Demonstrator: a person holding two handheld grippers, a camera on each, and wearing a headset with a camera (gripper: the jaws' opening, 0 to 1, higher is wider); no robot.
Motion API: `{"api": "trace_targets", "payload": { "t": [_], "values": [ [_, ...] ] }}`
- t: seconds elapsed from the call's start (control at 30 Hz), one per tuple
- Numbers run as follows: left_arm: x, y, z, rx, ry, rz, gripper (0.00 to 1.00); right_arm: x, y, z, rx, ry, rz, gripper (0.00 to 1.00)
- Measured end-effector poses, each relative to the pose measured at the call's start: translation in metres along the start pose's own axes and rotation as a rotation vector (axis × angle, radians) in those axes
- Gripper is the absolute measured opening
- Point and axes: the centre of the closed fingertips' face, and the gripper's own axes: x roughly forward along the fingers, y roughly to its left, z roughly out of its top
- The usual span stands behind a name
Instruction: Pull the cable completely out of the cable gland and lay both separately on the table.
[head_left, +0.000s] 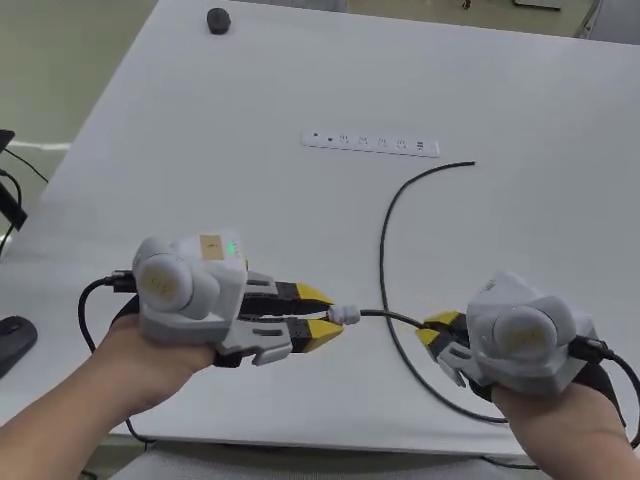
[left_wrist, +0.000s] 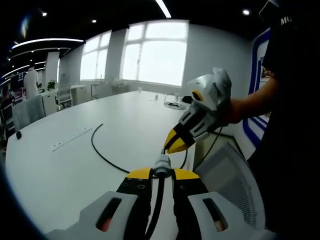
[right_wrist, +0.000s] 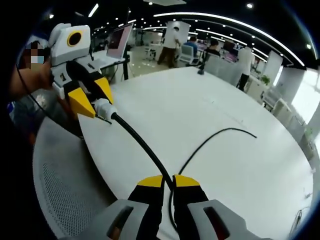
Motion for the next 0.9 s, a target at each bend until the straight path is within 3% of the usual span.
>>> {"api": "trace_targets", "payload": {
  "t": [0.23, 0.43, 0.7, 0.83, 0.9],
  "values": [
    [0.002, 0.001, -0.002, 0.000, 0.009, 0.001, 0.15, 0.007, -0.013, -0.014, 0.092, 0.018, -0.039, 0.01],
    [0.003, 0.001, -0.002, -0.002, 0.012, 0.003, 0.15, 0.008, -0.019, -0.017, 0.124, 0.022, -0.062, 0.01],
    [0.001, 0.005, -0.002, -0.005, 0.010, 0.007, 0.15, 0.002, -0.018, -0.013, 0.042, 0.007, -0.072, 0.03],
    [-0.001, 0.006, -0.003, -0.005, 0.014, 0.011, 0.15, -0.007, -0.019, -0.003, -0.022, -0.024, -0.083, 0.05],
    [-0.002, 0.006, -0.003, -0.005, 0.012, 0.012, 0.15, -0.010, -0.014, 0.006, -0.072, -0.052, -0.068, 0.12]
  ]
}}
